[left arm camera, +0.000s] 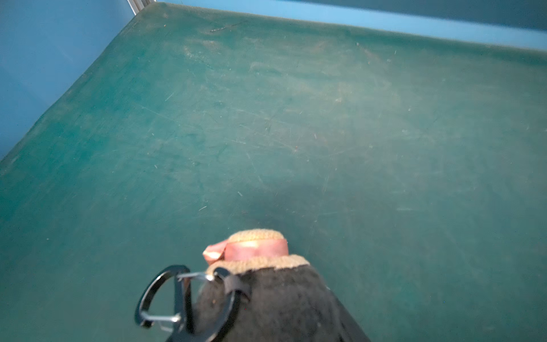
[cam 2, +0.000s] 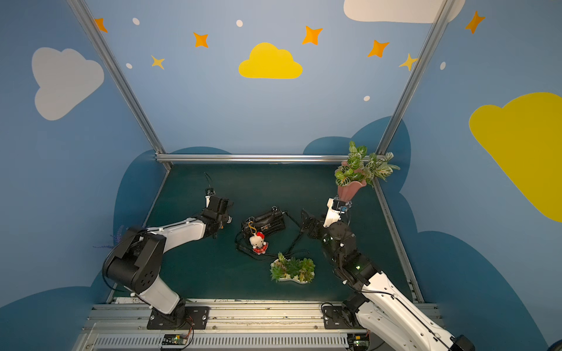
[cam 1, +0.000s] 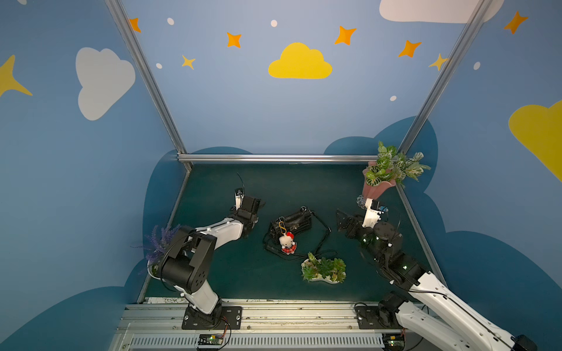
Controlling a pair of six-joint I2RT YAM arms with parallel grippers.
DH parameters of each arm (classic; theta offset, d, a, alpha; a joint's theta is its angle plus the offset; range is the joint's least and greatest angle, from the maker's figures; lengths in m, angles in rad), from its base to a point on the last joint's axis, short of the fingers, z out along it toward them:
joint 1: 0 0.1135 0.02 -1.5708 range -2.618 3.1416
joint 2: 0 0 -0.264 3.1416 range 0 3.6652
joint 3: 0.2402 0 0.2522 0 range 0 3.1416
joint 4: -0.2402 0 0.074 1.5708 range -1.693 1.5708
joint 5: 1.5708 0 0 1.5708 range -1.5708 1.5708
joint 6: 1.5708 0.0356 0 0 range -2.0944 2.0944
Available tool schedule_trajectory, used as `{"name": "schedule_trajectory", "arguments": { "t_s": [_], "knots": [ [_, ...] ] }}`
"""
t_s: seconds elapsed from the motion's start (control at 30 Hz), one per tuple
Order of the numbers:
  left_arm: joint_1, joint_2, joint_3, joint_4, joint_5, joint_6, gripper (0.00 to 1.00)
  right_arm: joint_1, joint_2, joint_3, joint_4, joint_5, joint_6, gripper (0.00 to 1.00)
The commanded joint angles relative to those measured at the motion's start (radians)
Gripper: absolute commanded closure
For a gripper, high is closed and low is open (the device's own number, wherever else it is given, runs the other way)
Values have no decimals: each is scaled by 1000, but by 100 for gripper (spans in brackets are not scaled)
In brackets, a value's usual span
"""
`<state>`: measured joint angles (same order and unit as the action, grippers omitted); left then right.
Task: Remove the decoration from the bag
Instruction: Place the decoration item at the center of the board.
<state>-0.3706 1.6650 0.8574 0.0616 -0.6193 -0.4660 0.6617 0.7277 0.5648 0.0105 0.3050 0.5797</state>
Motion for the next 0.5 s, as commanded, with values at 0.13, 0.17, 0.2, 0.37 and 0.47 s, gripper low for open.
{"name": "schedule_trajectory", "arguments": {
  "t_s": [0.13,0.17,0.2,0.37,0.47],
  "knots": [
    [-23,-11,3,-61,-14,-7,8,-11,-19,-5,-3,11,7,5],
    [-25,-21,0,-58,-13,-2,5,-13,-19,-4,-6,8,6,5],
    [-30,-34,-3,-56,-13,3,1,-13,-19,-4,-9,4,6,5],
    [-39,-100,-24,-51,15,22,0,-14,-11,-4,-10,-7,13,5],
    [-44,-149,-49,-45,54,25,0,-14,-4,2,-15,-23,12,5]
  ]
}}
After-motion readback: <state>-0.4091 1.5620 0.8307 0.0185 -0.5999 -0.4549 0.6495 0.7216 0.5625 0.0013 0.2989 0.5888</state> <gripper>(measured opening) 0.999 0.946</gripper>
